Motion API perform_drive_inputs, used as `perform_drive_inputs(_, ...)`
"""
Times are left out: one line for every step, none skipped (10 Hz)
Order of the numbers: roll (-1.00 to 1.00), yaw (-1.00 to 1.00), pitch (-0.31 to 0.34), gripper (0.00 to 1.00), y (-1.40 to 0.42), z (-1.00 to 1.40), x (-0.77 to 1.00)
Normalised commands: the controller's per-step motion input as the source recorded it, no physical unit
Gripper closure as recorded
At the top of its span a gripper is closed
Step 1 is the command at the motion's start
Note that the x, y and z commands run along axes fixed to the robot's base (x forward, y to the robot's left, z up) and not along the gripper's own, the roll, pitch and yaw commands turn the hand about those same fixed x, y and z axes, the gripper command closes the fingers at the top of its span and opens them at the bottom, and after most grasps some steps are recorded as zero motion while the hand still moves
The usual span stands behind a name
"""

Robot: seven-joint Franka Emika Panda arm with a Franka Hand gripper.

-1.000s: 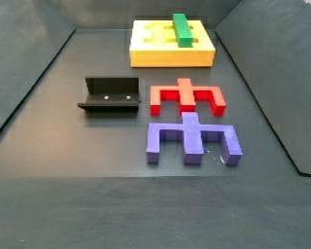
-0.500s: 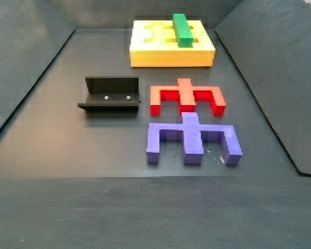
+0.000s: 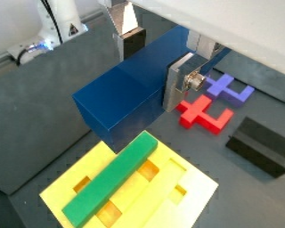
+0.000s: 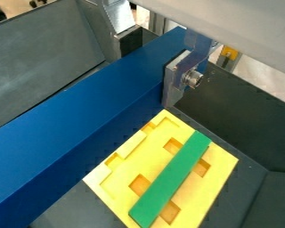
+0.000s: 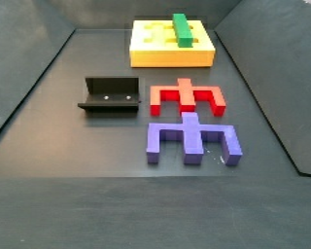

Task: Pick up the blue object. Move up. Move to above the board. Insert the blue object.
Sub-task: Insert the blue object.

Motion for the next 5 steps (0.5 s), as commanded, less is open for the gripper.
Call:
perform_drive_inputs(-0.24, -0.06, -0.243, 1.0, -0.14, -0.49, 0.14)
perform_drive_inputs(-0.23, 0.0, -0.229, 1.0, -0.23, -0.48, 0.09)
perform_drive_inputs(-0.22, 0.0, -0.21, 1.0, -0.3, -0.49, 0.08)
perform_drive_inputs(-0.21, 0.07, -0.187, 1.0, -0.35, -0.49, 0.07)
perform_drive_inputs(-0.2, 0.09, -0.167, 1.0, -0.34, -0.52, 0.04)
